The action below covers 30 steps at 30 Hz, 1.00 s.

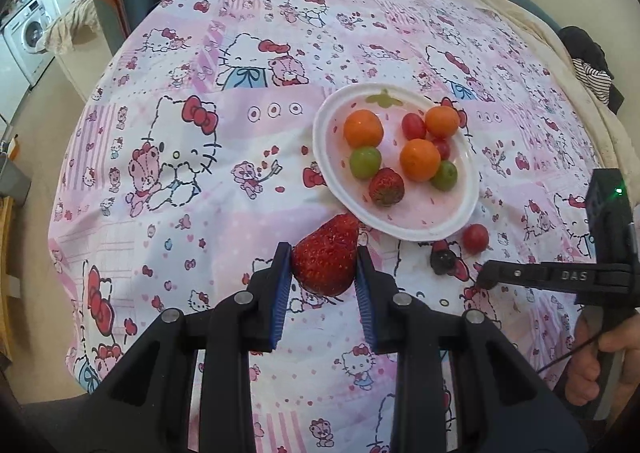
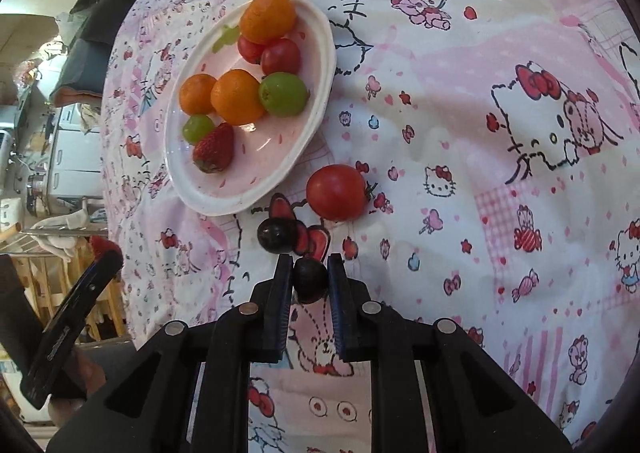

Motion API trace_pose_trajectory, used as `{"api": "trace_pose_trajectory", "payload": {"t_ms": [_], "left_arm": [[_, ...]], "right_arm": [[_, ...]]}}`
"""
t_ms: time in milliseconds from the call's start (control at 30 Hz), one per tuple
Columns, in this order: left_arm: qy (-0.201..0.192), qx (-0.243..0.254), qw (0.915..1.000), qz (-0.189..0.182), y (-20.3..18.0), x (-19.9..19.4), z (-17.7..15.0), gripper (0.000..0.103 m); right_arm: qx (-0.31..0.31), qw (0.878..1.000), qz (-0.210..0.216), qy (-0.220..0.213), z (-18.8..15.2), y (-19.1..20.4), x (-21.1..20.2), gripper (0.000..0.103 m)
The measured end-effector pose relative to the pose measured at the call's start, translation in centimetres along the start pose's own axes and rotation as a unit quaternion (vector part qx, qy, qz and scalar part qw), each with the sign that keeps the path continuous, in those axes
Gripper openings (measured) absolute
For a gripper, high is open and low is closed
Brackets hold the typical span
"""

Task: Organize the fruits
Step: 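Lower the strawberry and dark cherry onto the plate and open both tools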

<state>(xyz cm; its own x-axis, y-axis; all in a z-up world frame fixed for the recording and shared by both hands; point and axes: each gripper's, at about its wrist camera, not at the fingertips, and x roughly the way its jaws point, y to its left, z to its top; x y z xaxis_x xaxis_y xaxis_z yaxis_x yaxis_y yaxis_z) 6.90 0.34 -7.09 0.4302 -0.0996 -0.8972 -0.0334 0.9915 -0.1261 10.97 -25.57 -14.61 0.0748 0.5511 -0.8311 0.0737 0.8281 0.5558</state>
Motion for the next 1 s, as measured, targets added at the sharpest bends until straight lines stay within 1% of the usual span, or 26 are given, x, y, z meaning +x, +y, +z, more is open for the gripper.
{"api": "trace_pose_trajectory", "payload": {"t_ms": [67, 133, 233, 267, 400, 533, 633, 767, 1000], "left_arm": [[-0.002, -0.001, 1.0000, 0.004, 0.2, 0.1, 0.0, 0.027], [-0.005, -0.004, 1.0000, 0.004, 0.3, -0.1, 0.0, 0.027], [-0.021, -0.007, 0.9997, 0.002, 0.4, -0.8, 0.2, 0.027], [-0.026, -0.007, 0.9996, 0.000, 0.5, -1.0, 0.3, 0.027], [-0.045, 0.013, 0.9989, 0.000, 0.4, -2.2, 2.3, 0.027], [-0.070, 0.014, 0.9975, -0.006, 0.5, -3.1, 5.3, 0.027], [-0.070, 0.024, 0.9972, -0.003, 0.0, -2.4, 7.0, 0.027], [-0.061, 0.032, 0.9976, -0.008, -1.0, -0.7, 8.2, 0.027], [-0.042, 0.071, 0.9961, -0.030, -4.4, 3.2, 9.4, 0.027]], "right_arm": [[-0.002, 1.000, 0.010, -0.005, 0.0, 0.2, -0.3, 0.018], [-0.007, 0.999, 0.028, -0.019, 0.1, 0.5, -1.1, 0.018], [-0.014, 0.997, 0.053, -0.050, 0.6, 1.2, -2.9, 0.018], [-0.017, 0.996, 0.061, -0.066, 0.9, 1.5, -3.9, 0.018], [-0.026, 0.990, 0.080, -0.110, 1.9, 2.0, -6.9, 0.018], [-0.040, 0.986, 0.079, -0.141, 3.9, 2.8, -8.8, 0.018], [-0.046, 0.985, 0.075, -0.149, 5.5, 3.4, -9.0, 0.018], [-0.059, 0.985, 0.065, -0.147, 7.7, 4.0, -8.4, 0.018], [-0.070, 0.990, 0.030, -0.120, 10.8, 3.8, -5.4, 0.018]]}}
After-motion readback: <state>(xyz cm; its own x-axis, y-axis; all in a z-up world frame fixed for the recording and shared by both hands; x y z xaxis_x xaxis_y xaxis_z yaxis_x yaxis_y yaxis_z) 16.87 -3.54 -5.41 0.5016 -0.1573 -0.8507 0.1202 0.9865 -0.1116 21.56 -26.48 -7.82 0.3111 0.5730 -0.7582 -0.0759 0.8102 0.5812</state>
